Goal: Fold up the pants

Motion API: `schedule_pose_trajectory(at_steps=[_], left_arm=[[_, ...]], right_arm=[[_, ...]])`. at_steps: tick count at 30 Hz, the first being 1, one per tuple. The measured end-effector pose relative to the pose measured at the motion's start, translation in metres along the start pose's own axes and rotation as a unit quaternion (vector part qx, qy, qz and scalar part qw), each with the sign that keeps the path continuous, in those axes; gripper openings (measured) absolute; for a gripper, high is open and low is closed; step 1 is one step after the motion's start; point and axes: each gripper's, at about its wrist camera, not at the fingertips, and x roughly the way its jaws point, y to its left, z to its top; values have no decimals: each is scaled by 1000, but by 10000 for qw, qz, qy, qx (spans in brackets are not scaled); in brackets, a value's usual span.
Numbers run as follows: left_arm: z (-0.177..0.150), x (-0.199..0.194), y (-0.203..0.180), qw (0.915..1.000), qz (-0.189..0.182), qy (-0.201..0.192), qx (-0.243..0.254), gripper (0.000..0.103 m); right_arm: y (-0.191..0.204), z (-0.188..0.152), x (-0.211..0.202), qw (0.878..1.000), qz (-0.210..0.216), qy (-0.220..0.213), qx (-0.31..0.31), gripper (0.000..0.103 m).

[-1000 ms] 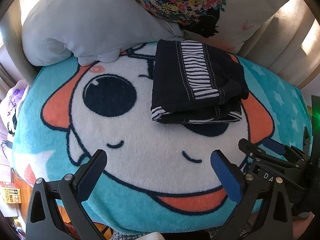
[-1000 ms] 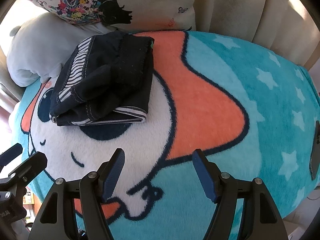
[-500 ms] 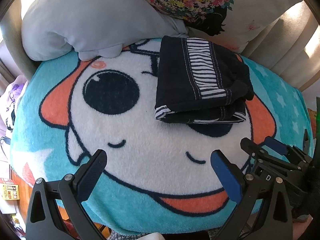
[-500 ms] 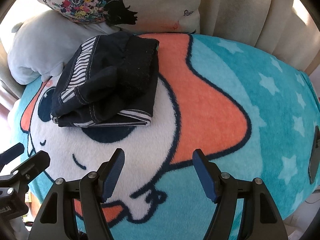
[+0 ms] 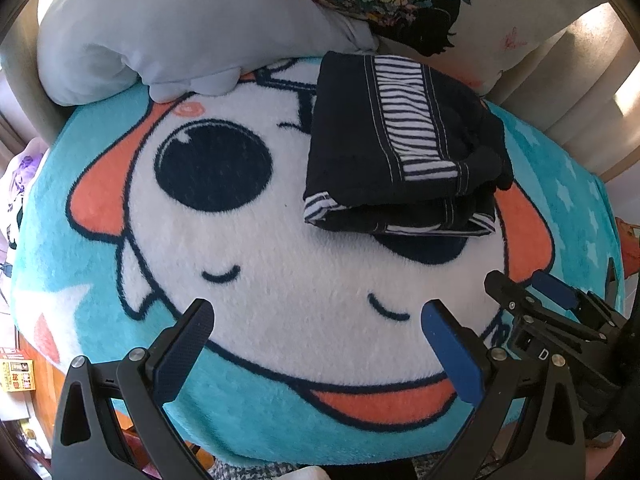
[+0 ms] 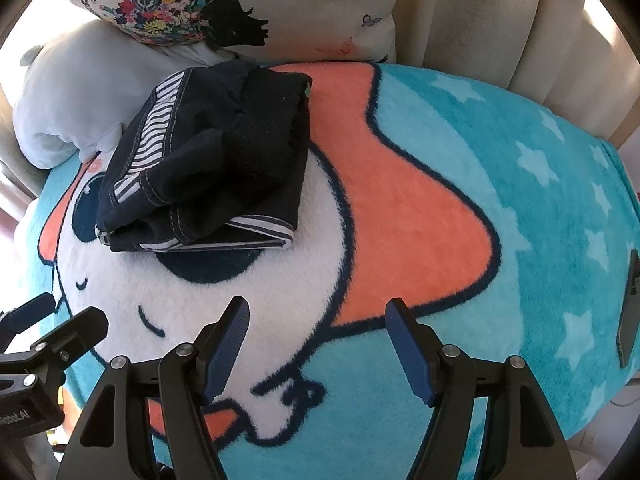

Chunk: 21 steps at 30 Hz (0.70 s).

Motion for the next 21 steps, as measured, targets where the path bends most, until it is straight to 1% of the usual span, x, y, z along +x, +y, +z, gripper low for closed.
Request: schedule_pose_trajectory(at_steps=[21], left_arm=[[0, 7, -3, 9999, -37, 76, -60, 103]], right_arm=[[-3, -3, -2, 10000, 13, -27, -44, 75]])
